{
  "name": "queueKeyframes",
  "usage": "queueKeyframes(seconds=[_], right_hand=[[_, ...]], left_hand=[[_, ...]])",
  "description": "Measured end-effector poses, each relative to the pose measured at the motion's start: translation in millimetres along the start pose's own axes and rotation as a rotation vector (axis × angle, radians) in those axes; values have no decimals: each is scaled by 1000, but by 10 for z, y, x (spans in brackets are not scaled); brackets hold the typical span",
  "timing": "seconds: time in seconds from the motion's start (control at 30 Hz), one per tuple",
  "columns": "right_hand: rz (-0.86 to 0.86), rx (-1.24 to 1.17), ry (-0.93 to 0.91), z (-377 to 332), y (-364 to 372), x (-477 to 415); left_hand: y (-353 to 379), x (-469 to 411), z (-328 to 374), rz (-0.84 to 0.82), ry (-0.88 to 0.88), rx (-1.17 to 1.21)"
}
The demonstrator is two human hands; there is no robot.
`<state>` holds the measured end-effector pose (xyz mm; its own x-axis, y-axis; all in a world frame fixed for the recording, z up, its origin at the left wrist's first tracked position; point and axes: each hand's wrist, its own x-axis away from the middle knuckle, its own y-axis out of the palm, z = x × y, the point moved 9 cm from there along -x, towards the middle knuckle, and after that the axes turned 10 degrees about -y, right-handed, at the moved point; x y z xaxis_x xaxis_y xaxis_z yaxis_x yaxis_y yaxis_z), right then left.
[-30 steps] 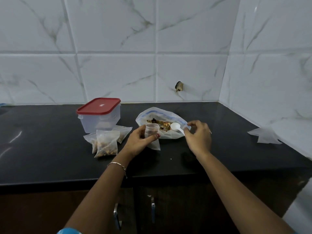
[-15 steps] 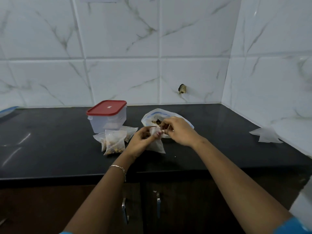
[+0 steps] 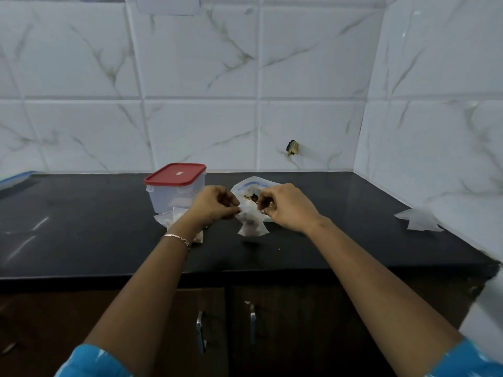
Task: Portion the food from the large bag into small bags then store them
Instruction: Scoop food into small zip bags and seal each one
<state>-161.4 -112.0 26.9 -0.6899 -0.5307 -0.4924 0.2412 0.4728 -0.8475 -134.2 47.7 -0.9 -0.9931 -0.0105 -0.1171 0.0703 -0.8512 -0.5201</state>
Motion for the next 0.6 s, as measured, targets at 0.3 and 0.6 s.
queueKeyframes(seconds=[0.3,0.6], right_hand=[[14,192,-101,-181,-76,-29],[85,-25,59,37,-68,60]], left_hand=[[89,64,535,-49,174,-783],[110,110,361,-148,156,-719]])
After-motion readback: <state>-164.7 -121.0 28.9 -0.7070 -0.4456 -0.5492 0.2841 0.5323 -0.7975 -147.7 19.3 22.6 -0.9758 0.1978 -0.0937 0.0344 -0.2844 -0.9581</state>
